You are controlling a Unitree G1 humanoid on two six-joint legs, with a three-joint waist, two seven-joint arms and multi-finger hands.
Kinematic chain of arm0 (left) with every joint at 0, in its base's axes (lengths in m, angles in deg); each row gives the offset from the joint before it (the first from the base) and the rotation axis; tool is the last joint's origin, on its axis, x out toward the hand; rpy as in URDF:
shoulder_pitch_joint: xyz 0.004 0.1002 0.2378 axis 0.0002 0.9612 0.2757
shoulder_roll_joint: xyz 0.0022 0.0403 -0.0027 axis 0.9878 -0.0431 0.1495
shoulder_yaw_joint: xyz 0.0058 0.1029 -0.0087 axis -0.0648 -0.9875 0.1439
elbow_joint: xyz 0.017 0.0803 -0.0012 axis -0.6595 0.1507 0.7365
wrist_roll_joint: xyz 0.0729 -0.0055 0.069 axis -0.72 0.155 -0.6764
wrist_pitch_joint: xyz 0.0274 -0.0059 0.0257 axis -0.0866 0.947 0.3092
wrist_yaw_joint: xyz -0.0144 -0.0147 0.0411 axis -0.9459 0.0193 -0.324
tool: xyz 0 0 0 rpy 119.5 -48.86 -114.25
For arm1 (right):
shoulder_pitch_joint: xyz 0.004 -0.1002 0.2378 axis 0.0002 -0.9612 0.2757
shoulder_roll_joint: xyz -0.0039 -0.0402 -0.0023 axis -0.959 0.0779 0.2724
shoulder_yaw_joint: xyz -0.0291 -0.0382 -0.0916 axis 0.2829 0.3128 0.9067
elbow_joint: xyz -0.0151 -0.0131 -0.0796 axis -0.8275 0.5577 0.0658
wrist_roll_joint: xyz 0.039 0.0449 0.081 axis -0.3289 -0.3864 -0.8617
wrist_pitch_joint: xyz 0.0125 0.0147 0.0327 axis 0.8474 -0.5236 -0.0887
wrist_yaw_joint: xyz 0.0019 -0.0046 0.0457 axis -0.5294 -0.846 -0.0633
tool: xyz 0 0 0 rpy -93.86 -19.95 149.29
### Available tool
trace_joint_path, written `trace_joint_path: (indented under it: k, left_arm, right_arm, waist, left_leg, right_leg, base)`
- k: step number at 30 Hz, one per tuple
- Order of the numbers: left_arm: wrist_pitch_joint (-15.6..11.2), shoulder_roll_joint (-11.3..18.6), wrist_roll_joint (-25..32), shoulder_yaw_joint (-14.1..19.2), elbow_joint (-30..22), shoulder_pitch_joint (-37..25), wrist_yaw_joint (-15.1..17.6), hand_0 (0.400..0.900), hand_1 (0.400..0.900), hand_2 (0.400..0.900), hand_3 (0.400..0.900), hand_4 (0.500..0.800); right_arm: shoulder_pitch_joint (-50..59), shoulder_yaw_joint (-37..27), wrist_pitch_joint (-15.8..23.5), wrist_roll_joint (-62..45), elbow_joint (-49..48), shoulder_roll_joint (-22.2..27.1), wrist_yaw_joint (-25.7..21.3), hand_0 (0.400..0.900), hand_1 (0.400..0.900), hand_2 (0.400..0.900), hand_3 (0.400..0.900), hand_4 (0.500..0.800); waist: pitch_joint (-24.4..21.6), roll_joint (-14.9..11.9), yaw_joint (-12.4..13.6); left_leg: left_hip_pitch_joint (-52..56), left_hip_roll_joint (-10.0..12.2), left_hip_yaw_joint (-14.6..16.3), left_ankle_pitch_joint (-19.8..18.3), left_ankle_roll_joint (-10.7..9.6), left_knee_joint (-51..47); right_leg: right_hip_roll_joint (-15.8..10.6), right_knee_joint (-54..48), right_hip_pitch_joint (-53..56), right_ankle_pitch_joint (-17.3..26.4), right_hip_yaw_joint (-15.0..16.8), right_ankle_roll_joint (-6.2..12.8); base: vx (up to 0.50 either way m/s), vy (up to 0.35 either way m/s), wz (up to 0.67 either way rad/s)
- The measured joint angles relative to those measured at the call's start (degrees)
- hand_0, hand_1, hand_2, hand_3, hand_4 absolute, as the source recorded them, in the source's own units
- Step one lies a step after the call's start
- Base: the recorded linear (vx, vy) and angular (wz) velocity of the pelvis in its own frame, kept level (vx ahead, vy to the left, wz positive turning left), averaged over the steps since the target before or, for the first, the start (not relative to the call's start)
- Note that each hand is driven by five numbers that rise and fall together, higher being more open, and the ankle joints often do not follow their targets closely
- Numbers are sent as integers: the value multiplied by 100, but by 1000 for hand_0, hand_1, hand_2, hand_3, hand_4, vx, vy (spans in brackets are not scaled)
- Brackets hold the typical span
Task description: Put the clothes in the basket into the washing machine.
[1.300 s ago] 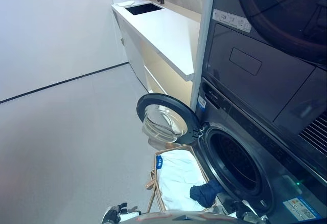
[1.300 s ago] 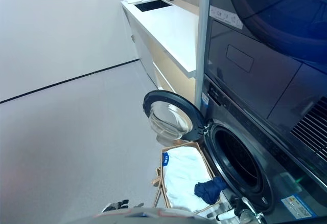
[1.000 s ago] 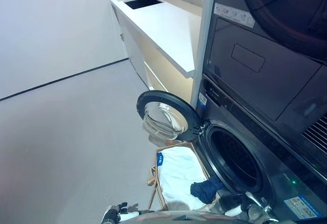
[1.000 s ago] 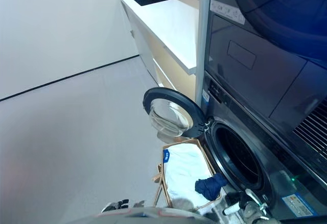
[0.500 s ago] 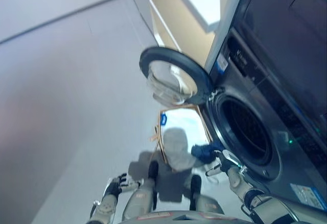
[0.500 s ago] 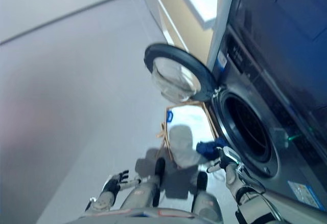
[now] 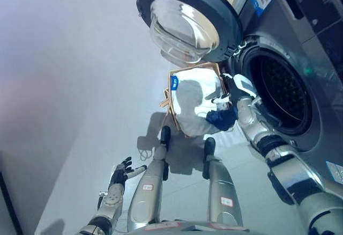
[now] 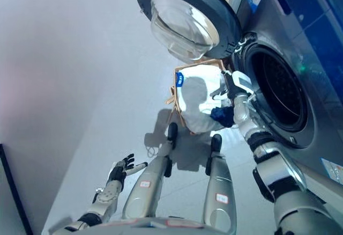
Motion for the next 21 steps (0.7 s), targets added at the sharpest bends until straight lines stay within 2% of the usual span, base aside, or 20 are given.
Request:
trace_joint_path:
  k: [4, 6, 15, 21]
  left_arm:
    - [-68, -1, 4, -112, -10, -78, -24, 900, 900, 900, 900, 800]
    - [-74, -4, 5, -118, -29, -103, -30, 900, 900, 900, 900, 800]
    - [-78, -25, 244, -99, -88, -343, -150, 900, 900, 900, 900, 800]
    - [-72, -58, 567, -106, -80, -477, -232, 900, 900, 900, 900, 800]
  right_arm:
    - [623, 269, 88, -285, 1386, 182, 49, 900, 900, 900, 900, 800]
    - [699, 311, 72, -303, 1709, 280, 118, 900, 900, 900, 900, 800]
    - [852, 395, 64, -305, 1651, 422, 485, 900, 900, 900, 900, 800]
    - [937, 582, 54, -446, 980, 522, 765, 900, 900, 900, 900, 800]
  waist:
    - [39, 71, 177]
    - [62, 116, 232]
    - [116, 313, 259]
    - [148, 387, 166]
  left_leg:
    - [-62, -17, -43, 9, 6, 1]
    - [-79, -22, -54, 13, 6, 0]
    - [-375, -73, -23, 125, -24, 6]
    - [-492, -88, 14, 174, -34, 17]
  right_leg:
    - [-21, -8, -43, -6, -42, 14]
    - [-28, 4, -61, -10, -51, 19]
    - [-46, 322, -529, -27, 32, 36]
    - [-60, 491, -768, -36, 104, 22]
  base:
    - [2, 6, 8]
    - [-8, 11, 2]
    - [-10, 4, -4]
    - [-35, 5, -9]
